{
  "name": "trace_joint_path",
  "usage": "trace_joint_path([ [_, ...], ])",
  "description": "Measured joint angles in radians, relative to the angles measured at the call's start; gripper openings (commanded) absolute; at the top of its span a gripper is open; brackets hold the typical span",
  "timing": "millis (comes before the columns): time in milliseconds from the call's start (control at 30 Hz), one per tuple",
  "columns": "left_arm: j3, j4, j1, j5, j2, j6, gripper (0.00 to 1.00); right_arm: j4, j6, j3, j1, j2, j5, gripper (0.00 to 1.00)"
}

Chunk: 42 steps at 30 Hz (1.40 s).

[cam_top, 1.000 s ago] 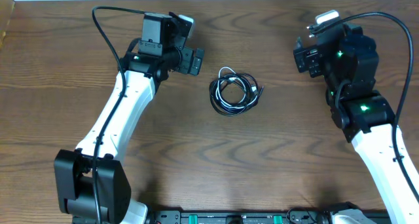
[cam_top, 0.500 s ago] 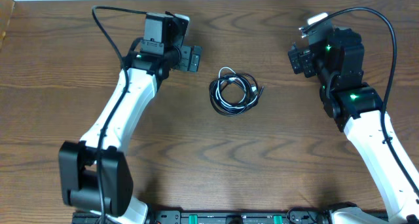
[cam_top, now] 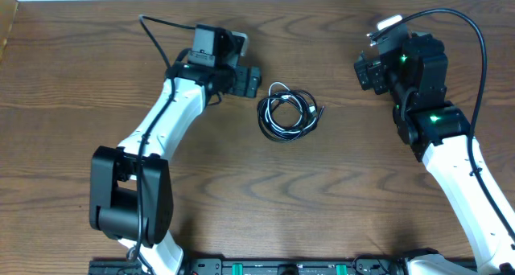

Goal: Untangle cables
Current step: 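Lower the left gripper onto the cable bundle and grasp it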

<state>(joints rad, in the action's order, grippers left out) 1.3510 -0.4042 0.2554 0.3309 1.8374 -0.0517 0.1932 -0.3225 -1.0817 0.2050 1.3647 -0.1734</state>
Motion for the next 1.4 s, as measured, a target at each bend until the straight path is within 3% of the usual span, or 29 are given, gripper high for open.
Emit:
trace_joint_path([
  [267, 0.000, -0.128, 0.025, 0.092, 0.002, 0.000, 0.88, 0.000, 0.000, 0.000, 0.000, 0.003, 0.000, 0.99],
  [467, 0.000, -0.196, 0.025, 0.112, 0.015, -0.007, 0.88, 0.000, 0.000, 0.000, 0.000, 0.003, 0.000, 0.99],
  [1400, 0.000, -0.140, 0.075, 0.106, 0.154, -0.023, 0.89, -0.007, -0.003, 0.000, 0.000, 0.003, 0.000, 0.99],
])
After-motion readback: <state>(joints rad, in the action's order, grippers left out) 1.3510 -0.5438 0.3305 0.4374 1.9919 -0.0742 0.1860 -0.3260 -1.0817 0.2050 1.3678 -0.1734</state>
